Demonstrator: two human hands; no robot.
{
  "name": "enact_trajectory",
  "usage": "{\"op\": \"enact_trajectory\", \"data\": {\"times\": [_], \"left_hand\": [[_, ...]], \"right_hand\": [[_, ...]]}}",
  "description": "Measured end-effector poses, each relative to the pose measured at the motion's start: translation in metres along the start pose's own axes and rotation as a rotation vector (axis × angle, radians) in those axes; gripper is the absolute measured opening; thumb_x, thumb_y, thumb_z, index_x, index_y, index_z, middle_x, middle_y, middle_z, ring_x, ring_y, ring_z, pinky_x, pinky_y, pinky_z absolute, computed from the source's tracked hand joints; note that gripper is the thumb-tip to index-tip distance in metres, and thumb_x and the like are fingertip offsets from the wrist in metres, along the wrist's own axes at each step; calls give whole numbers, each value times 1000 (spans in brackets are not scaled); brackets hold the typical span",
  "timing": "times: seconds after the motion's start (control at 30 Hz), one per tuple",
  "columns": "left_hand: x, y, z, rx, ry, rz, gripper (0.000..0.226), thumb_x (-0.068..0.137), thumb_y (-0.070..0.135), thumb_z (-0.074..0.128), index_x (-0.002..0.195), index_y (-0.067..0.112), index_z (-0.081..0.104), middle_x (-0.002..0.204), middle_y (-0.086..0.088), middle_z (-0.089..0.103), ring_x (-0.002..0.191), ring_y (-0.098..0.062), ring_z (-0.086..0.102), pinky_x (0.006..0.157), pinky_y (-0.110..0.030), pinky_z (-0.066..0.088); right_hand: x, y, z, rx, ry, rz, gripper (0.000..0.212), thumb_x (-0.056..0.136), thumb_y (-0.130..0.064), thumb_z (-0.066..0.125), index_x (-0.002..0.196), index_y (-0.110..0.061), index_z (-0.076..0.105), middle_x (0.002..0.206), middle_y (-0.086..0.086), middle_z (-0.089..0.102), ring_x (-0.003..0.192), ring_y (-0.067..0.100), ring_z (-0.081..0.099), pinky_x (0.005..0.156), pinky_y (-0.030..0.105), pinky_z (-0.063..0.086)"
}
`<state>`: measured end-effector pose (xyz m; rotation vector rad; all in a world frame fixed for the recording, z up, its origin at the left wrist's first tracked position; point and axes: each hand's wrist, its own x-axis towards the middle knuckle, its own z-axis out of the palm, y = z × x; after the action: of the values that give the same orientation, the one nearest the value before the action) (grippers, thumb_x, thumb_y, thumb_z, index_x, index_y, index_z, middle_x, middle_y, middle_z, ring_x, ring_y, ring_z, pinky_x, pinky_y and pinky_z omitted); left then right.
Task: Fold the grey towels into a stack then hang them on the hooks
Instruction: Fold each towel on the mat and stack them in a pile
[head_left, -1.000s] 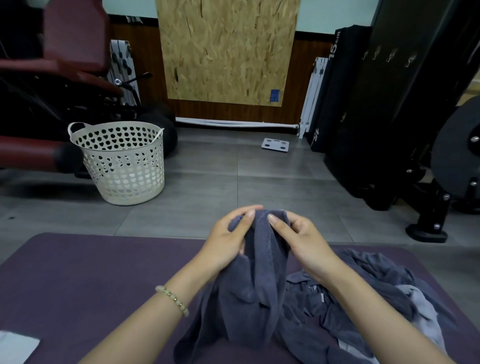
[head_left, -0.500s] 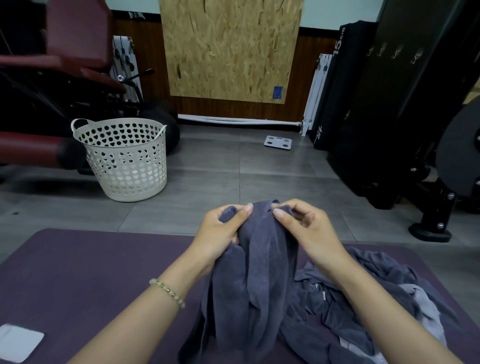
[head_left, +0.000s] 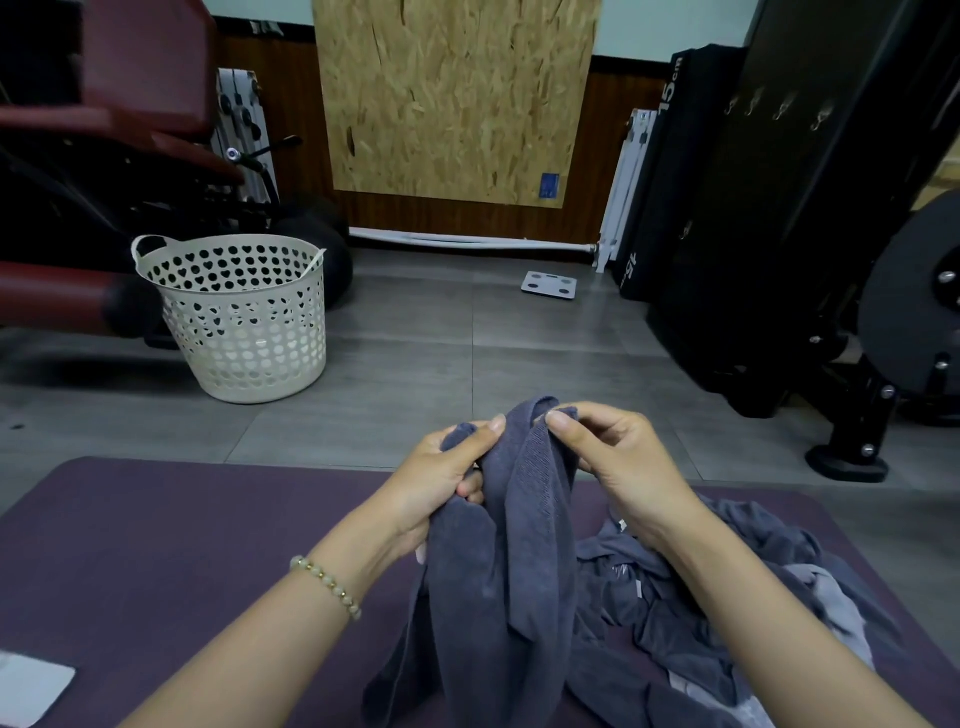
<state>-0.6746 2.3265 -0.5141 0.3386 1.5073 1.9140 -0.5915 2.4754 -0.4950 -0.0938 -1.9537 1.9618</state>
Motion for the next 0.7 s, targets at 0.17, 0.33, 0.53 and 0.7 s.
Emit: {"op": "enact_trajectory", "data": {"times": [0.17, 0.33, 0.53, 0.7], "left_hand": [[5, 1, 2, 79, 96, 126, 29, 94, 38, 50, 84, 14, 65, 57, 3, 65, 40, -10, 48, 46, -19, 45], [30, 22, -51, 40, 438, 289, 45, 102, 38, 34, 85, 11, 66, 89, -8, 70, 63, -11, 70, 61, -24, 54], [23, 56, -93, 478, 766, 443, 45, 104, 29, 29, 81, 6, 60, 75, -7, 56, 69, -18, 52, 65, -25, 34], [22, 78, -91, 505, 659, 338, 51, 101, 48, 26, 89, 9, 57, 84, -3, 56, 89, -19, 52, 80, -27, 35]], "right_hand": [[5, 6, -5, -41, 224, -29, 9, 83, -8, 68, 76, -9, 72, 71, -8, 70, 69, 0, 60, 64, 12, 46], [11, -2, -54, -107, 454, -72, 6, 83, -12, 69, 78, -8, 72, 75, -2, 67, 73, 5, 55, 65, 13, 45], [4, -26, -117, -292, 531, -113, 6, 82, -12, 71, 78, -8, 71, 60, -15, 66, 59, -6, 55, 57, 6, 43], [19, -34, -133, -386, 506, -97, 4, 80, -16, 73, 77, -14, 73, 70, -7, 71, 71, 3, 60, 62, 12, 48]]}}
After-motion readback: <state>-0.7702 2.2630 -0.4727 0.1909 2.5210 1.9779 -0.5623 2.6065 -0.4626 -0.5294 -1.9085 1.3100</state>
